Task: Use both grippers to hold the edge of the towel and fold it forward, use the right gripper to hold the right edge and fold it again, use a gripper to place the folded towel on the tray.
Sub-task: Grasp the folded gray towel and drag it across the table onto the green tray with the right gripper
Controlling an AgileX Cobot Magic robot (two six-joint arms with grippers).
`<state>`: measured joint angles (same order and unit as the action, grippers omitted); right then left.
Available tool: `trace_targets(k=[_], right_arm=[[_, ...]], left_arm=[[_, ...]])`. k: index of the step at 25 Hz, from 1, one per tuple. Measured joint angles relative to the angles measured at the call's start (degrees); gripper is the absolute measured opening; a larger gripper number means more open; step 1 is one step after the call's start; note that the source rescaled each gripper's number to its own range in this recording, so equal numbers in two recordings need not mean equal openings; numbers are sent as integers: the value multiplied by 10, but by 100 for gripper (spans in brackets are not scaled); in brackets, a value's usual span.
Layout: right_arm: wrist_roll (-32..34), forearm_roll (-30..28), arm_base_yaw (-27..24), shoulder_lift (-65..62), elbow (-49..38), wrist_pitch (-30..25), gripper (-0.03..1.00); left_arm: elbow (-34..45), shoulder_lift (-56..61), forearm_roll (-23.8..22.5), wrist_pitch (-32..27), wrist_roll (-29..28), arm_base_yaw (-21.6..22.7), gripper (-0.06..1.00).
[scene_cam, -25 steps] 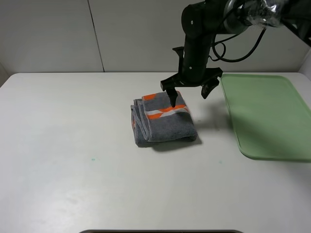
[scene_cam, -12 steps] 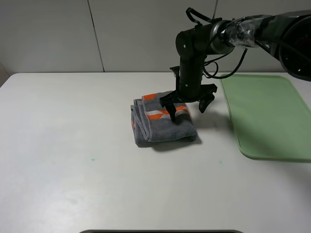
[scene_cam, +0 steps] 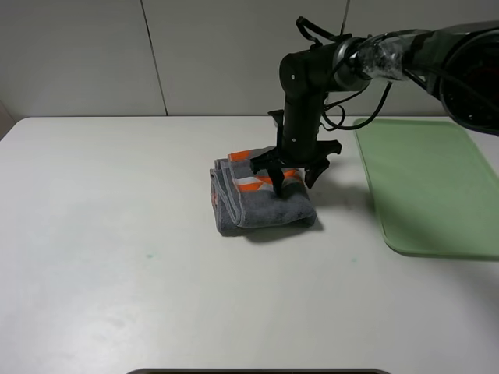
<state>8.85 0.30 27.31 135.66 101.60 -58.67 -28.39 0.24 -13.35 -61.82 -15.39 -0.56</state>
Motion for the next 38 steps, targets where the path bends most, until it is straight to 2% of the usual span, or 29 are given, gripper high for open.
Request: trace_targets(k=[2,3,9,19,29,38], right_arm=[[0,3,0,0,0,2,47],[0,3,0,0,0,2,47],[0,4,0,0,0,3,17],[25,-13,0,-6,2,-4,17],[25,-108,-4,-40,6,-49,17],[5,-126,-81,-61,41,-82,17]], left_arm=[[0,0,0,0,0,0,100],[0,0,0,0,0,0,100],[0,0,0,0,0,0,100],[0,0,0,0,0,0,100],[0,0,0,0,0,0,100],[0,0,0,0,0,0,100]])
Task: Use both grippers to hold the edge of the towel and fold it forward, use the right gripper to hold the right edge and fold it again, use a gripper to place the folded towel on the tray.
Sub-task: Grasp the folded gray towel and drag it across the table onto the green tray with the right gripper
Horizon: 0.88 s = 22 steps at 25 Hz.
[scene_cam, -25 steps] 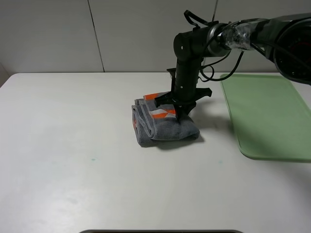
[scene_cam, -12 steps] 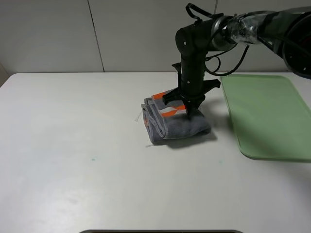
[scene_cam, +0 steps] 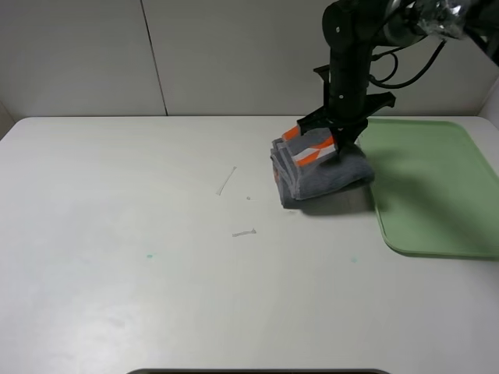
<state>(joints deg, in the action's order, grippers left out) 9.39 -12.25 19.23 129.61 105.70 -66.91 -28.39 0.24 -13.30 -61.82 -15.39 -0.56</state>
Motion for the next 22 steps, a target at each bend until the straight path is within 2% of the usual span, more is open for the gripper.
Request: trace_targets(k=[4,22], right_arm=[[-9,-3,-39,0,0,-13,17],[-36,-4,-234,0,0,-3,17]], left_arm=[[0,0,0,0,0,0,100],[0,0,0,0,0,0,100]])
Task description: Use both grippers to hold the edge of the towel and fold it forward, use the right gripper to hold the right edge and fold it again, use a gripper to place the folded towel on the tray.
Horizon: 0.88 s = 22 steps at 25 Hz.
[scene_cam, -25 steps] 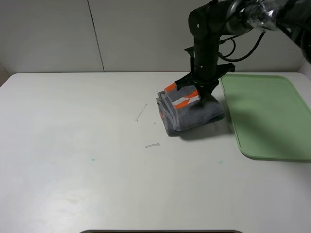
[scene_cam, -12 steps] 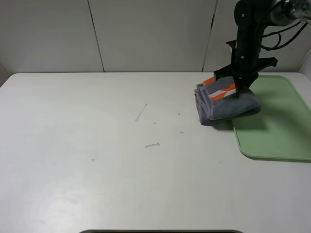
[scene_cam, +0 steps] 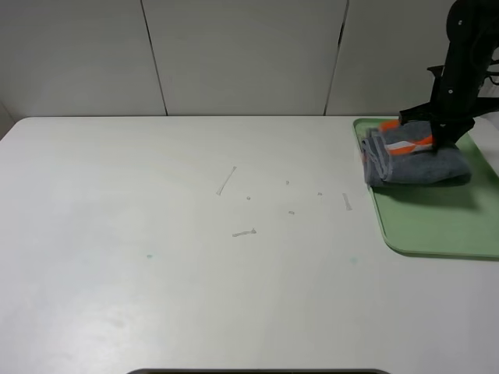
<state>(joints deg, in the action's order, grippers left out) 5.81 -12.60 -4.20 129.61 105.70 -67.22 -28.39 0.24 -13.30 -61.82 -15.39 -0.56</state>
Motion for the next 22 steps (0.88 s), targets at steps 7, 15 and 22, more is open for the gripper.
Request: trace_targets(k=[7,15,22], right_arm=[[-2,26,-33,0,0,12,17],[-15,27,-33,0,0,20,25],[3,-14,-33,0,0,25,97]], left_arm=[[0,0,0,0,0,0,100],[0,0,0,1,0,0,100],[0,0,0,1,0,0,100]])
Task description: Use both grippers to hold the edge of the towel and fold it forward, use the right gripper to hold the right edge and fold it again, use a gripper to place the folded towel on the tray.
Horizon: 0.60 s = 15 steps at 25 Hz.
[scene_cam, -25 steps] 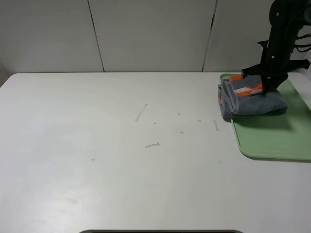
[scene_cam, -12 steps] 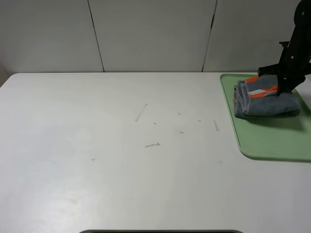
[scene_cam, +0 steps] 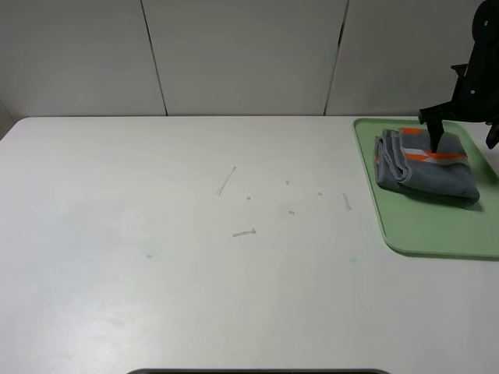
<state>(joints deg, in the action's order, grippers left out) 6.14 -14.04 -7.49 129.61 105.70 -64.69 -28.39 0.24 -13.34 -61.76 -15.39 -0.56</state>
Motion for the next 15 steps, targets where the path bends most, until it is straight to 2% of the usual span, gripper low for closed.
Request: trace_targets(k=[6,15], right_arm=[[5,2,0,-2,0,-6,100],[-8,50,2,-72,0,-45,100]], left_arm=[[0,0,0,0,0,0,100],[0,0,0,0,0,0,100]])
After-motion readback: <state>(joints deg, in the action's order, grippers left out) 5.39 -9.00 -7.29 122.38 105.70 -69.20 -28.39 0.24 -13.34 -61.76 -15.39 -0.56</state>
